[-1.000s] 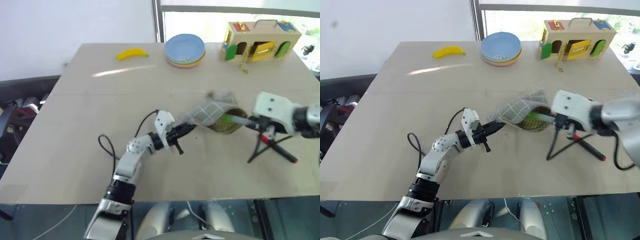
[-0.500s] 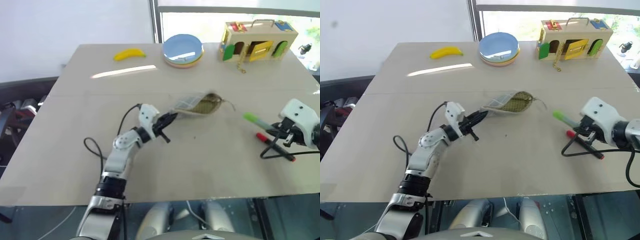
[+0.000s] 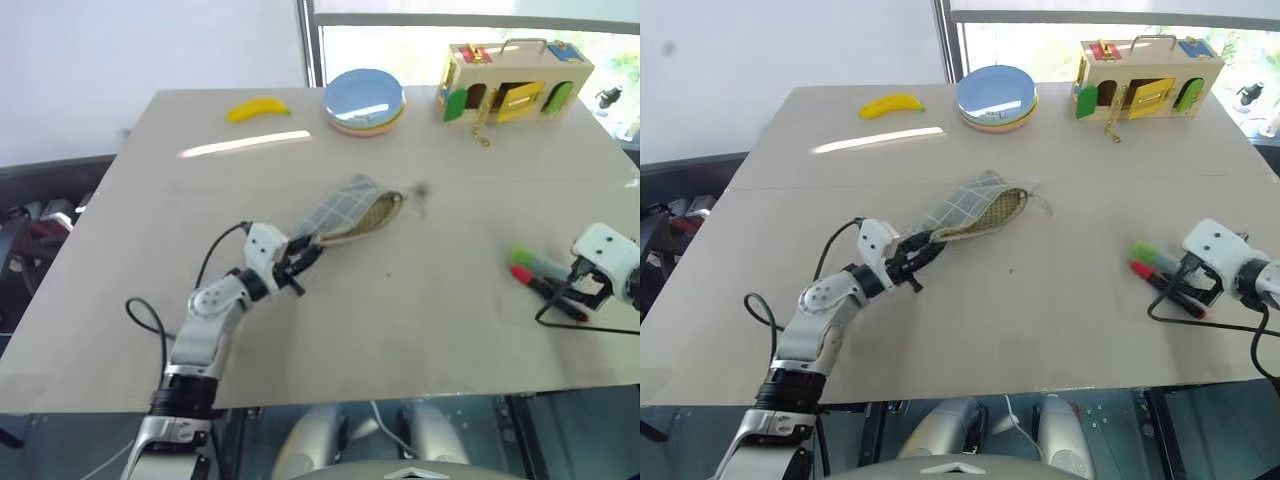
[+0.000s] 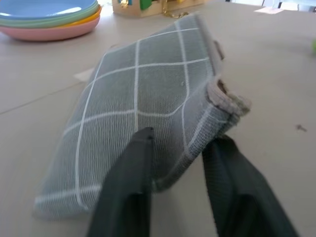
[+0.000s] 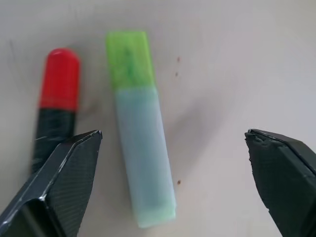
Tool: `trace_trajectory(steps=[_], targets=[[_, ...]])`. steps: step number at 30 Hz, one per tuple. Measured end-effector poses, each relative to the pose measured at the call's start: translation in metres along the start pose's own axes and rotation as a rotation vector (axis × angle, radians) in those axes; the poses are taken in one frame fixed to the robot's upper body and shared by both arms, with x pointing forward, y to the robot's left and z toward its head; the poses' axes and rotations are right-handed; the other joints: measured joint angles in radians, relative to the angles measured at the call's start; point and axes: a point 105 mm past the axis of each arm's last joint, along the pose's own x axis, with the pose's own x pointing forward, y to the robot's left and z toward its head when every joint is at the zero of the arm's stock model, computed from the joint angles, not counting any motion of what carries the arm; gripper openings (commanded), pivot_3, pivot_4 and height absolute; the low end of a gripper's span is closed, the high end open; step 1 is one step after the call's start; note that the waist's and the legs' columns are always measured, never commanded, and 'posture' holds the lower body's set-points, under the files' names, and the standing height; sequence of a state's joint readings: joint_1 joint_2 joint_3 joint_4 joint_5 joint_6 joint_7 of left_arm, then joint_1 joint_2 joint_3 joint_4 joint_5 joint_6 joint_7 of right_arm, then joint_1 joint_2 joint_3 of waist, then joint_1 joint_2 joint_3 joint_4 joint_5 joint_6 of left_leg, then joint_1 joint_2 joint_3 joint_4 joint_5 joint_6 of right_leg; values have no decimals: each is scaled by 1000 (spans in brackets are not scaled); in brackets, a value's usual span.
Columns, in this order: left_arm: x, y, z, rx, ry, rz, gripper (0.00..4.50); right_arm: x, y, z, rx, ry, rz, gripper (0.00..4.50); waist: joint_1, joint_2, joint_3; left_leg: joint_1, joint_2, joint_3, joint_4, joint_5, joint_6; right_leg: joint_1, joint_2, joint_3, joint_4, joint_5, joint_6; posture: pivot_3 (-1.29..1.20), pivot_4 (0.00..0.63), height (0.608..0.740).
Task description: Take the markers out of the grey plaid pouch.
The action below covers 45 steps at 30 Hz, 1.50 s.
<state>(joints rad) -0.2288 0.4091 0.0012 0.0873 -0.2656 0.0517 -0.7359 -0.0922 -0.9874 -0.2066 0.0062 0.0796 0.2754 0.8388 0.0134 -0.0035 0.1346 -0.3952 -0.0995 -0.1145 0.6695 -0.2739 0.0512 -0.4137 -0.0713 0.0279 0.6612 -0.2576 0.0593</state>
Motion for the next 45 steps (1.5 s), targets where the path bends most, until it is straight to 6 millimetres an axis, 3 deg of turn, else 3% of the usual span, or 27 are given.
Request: trace_trajectory(steps=[2,5,9,12,16,21,26,31,34,45], targets=[[-5,2,-2,27,14,6,3014,-5,0,18,35,-105,-17,4500,1,0,0,0,0,0,0,0,0,0,0,0,0,0,0,0,150,740],[-14,11,-2,86,26,47,4443,-15,15,42,123,-255,12,4500,2,0,0,0,0,-1,0,0,0,0,0,0,-1,0,0,0,150,740],[-32,28,-3,119,43,129,4443,-23,59,47,294,-339,133,4500,6,0,0,0,0,-2,-1,0,0,1,-1,-1,-1,0,0,0,150,740],[-48,26,-18,74,93,144,4443,-29,90,50,403,-383,215,4500,2,0,0,0,0,-1,-1,0,1,1,-1,0,-1,0,0,0,150,740],[-65,22,-30,-14,156,142,4443,-36,112,48,479,-403,253,4500,1,0,0,2,0,-1,-1,-1,1,2,0,-1,0,0,0,0,150,740],[-94,-2,-31,-132,209,57,4443,-45,139,32,537,-383,322,4500,1,1,0,5,0,-1,-3,-3,4,5,-1,0,-1,0,0,0,150,740],[-110,-23,-32,-225,226,-20,4443,-57,162,19,575,-374,390,4500,4,3,2,14,1,-1,-5,-4,5,13,-1,-1,-4,-1,0,0,150,740],[-117,-27,-33,-215,229,8,4443,-59,166,-12,608,-348,345,4500,2,4,2,17,1,-1,-5,-6,4,17,-1,0,-6,-1,0,0,150,740],[-123,-34,-35,-214,234,3,4443,-61,163,-21,602,-354,321,4500,0,5,2,17,1,-1,-6,-6,4,16,-1,0,-5,-1,0,0,150,740],[-137,-45,-37,-182,251,-16,4443,-66,144,-26,580,-391,306,4500,3,5,3,16,2,-1,-7,-6,4,17,-1,-2,-8,-1,0,0,150,740]])
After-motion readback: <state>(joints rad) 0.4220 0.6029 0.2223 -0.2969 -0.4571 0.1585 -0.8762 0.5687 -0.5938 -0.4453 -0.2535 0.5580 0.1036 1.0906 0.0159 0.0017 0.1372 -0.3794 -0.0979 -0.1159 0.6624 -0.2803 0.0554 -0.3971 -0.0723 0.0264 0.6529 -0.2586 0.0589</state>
